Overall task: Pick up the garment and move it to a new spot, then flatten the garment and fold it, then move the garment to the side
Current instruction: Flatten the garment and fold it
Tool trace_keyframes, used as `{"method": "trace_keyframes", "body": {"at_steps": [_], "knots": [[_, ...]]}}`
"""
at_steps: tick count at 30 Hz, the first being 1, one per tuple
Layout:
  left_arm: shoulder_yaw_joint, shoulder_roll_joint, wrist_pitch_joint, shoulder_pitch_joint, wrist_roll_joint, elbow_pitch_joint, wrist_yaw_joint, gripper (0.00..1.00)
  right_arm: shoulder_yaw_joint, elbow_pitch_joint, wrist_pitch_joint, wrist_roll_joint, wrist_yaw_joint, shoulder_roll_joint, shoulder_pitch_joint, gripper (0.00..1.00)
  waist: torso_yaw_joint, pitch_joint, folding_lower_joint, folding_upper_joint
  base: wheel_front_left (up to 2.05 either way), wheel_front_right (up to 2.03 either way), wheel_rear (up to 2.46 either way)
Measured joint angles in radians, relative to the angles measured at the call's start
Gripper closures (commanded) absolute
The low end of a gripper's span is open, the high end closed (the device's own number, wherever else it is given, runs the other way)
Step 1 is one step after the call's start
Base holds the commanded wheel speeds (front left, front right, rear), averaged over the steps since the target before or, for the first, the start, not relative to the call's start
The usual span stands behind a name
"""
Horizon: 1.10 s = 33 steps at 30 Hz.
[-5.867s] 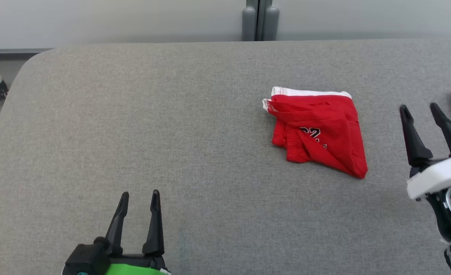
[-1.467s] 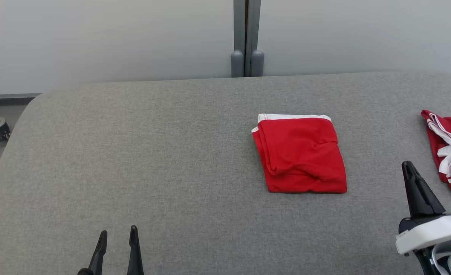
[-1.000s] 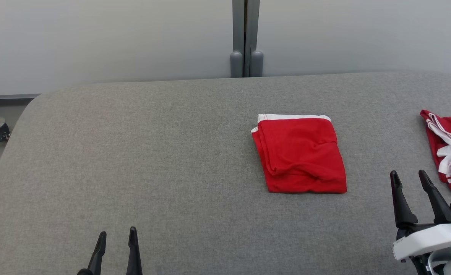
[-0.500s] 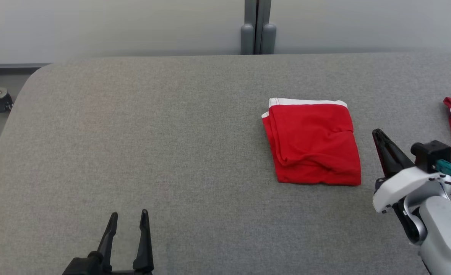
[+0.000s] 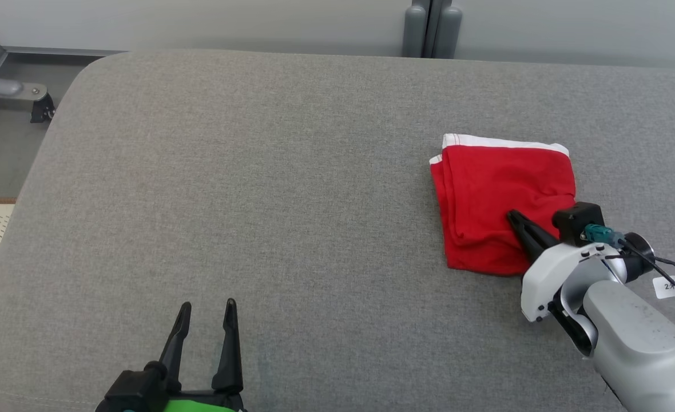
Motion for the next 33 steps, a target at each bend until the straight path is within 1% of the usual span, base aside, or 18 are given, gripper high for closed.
{"method": "trace_keyframes", "body": {"at_steps": [4,11,18,25,27,28,29,30,32,33], "knots": [[0.003,0.000,0.000,0.006,-0.002,-0.004,0.005,0.00,0.077,-0.002,-0.008,0.052,0.000,-0.022,0.001,1.00,0.001,0.001,0.0000,0.0000,0.00,0.00,0.00],[0.014,0.000,0.000,0.007,-0.007,-0.006,0.009,0.00,0.195,-0.025,-0.012,0.134,0.000,-0.039,0.006,1.00,-0.024,0.004,0.0000,0.0000,0.00,0.00,0.00],[0.020,0.000,0.000,0.002,-0.007,-0.004,0.006,0.00,0.256,-0.017,-0.024,0.179,0.000,-0.012,0.007,1.00,-0.042,0.002,0.0000,0.0000,0.00,0.00,0.00],[0.031,0.000,0.000,0.008,-0.001,0.002,0.006,0.00,0.273,-0.014,-0.035,0.204,0.000,0.015,0.015,1.00,-0.051,-0.022,0.0000,0.0000,0.00,0.00,0.00],[0.035,0.000,0.000,0.009,0.000,0.001,0.005,0.00,0.244,-0.040,-0.036,0.203,0.000,0.011,0.019,1.00,-0.053,-0.031,0.0000,0.0000,0.00,0.00,0.00],[0.039,0.000,0.000,0.010,0.000,0.000,0.006,0.00,0.204,-0.071,-0.036,0.194,0.000,0.005,0.022,1.00,-0.055,-0.037,0.0000,0.0000,0.00,0.00,0.00],[0.043,0.000,0.000,0.013,0.000,-0.001,0.006,0.00,0.159,-0.109,-0.038,0.179,0.000,-0.004,0.029,0.90,-0.056,-0.043,0.0000,0.0000,0.00,0.00,0.00],[0.045,0.000,0.000,0.018,0.001,-0.002,0.006,0.00,0.116,-0.141,-0.039,0.161,0.000,-0.012,0.040,0.55,-0.057,-0.048,0.0000,0.0000,0.00,0.00,0.00],[0.054,0.000,0.000,0.027,0.002,-0.002,0.006,0.00,0.003,-0.216,-0.039,0.107,0.000,-0.026,0.097,0.00,-0.061,-0.060,0.0000,0.0000,0.00,0.00,0.00],[0.060,0.000,0.000,0.028,0.004,-0.003,0.005,0.00,-0.059,-0.252,-0.040,0.077,0.000,-0.030,0.136,0.00,-0.063,-0.066,0.0000,0.0000,0.00,0.00,0.00]]}}
